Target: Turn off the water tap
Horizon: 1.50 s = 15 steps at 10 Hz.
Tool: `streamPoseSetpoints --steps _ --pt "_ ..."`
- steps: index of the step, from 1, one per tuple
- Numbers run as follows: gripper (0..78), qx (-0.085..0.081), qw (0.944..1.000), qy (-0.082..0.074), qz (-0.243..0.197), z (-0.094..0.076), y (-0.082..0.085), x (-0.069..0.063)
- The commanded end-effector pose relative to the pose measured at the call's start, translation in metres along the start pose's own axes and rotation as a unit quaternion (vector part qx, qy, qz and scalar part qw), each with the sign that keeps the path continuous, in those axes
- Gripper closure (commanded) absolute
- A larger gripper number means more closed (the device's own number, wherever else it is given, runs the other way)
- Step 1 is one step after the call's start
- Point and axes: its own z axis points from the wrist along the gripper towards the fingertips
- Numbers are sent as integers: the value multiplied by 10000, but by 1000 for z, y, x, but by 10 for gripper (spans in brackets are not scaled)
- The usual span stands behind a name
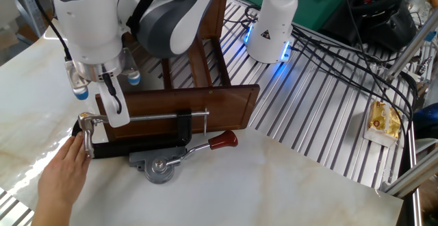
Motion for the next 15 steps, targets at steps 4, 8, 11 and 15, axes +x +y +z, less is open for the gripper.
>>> streamPoseSetpoints --steps 4,8,11,15 --pt "776 -44 9999 -105 69 -3 0 -1" --pt "776 10 9999 -123 -17 5 2 -11" --pt "776 1 9999 -126 -1 6 2 -14" --pt "776 -259 9989 88 375 -5 4 -28"
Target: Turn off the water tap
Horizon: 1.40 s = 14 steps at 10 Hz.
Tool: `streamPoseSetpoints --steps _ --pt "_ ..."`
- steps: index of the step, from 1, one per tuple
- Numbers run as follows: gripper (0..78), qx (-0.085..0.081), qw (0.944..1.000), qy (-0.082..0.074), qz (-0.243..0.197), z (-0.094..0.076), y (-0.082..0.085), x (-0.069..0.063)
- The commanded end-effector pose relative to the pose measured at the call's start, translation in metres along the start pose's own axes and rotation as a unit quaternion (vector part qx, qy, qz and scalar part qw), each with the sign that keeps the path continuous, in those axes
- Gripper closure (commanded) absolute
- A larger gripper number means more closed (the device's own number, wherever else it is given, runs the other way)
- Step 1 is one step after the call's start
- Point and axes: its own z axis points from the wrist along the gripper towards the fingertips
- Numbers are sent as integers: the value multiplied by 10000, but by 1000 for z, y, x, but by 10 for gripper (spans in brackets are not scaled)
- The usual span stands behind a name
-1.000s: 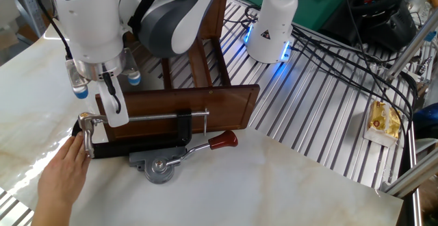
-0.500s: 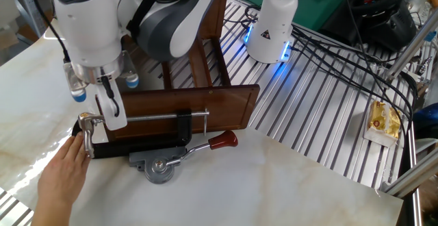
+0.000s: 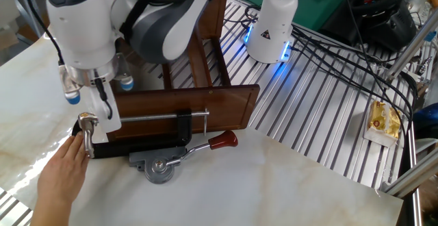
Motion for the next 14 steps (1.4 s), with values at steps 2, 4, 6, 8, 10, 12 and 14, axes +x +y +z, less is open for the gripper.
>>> streamPoseSetpoints --steps 2,4,6,8,10,12,14 --pt "776 -289 9984 176 442 -13 2 -16" --pt "776 -416 9974 108 575 -10 2 -12" --pt "776 -267 9982 -114 519 -2 1 0" --pt "776 -250 9984 -128 493 -4 6 3" --pt "776 -227 9983 -159 522 -8 10 4" --pt "776 -227 9984 -170 485 -16 13 -4" --pt "776 -260 9982 -161 520 -16 13 -4"
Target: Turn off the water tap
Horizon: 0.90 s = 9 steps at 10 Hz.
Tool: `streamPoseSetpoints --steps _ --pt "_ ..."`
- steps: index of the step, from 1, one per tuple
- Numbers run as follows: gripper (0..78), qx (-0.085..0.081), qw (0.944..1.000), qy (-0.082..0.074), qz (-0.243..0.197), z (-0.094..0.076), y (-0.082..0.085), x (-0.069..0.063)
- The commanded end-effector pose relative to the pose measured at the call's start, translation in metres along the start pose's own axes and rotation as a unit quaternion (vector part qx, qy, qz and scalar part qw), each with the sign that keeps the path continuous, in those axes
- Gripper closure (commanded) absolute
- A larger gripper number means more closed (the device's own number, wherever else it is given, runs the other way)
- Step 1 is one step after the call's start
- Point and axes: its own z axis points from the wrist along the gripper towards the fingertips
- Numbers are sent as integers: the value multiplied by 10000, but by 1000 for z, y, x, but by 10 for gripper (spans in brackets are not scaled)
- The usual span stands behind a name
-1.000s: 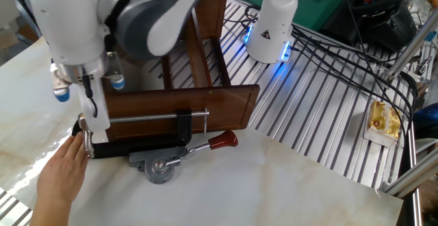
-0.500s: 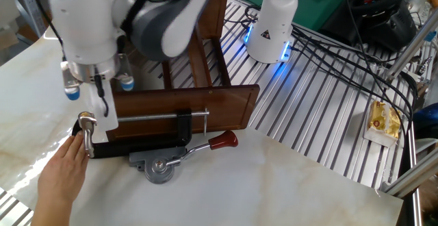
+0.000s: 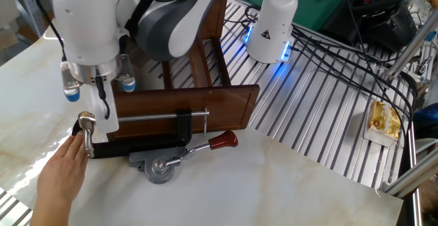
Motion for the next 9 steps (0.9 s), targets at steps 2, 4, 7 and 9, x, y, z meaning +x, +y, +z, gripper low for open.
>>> streamPoseSetpoints --steps 2,4,7,9 --pt "776 -42 10000 -53 29 -3 1 -1" --pt "776 71 9998 -131 -139 -1 1 1" --pt "776 167 9992 -201 -316 -1 1 1" --pt "776 348 9980 -300 -426 -1 1 1"
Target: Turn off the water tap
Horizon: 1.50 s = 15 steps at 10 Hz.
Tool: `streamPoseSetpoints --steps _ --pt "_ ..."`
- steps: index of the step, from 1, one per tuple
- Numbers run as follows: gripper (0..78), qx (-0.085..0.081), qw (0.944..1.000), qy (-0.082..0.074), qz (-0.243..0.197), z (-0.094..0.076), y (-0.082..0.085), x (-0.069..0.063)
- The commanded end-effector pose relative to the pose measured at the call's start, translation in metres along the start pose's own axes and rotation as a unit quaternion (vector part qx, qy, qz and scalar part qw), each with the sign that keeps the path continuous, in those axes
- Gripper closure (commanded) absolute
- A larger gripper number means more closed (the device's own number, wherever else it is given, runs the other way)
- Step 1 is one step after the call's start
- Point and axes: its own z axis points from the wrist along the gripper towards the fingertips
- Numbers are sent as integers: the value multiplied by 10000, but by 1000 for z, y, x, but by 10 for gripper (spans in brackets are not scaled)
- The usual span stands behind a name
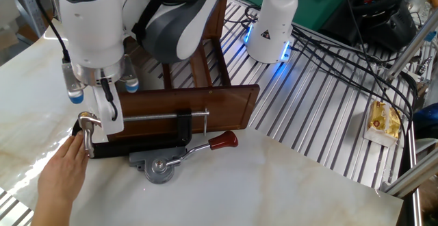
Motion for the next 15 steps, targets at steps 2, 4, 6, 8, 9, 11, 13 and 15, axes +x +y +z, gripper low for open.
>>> streamPoseSetpoints --steps 2,4,6,8,9,11,13,15 --pt "776 225 9989 -52 -408 -2 0 -1" --pt "776 139 9944 319 -999 -2 0 -1" --pt "776 61 9874 328 -1544 -2 0 -1" --pt "776 -32 9846 293 -1724 -2 0 -1" --pt "776 -165 9825 312 -1828 -2 0 -1" --pt "776 -189 9769 207 -2120 -2 0 -1" --pt "776 -177 9730 185 -2292 -2 0 -1" --pt "776 -197 9745 134 -2229 -2 0 -1"
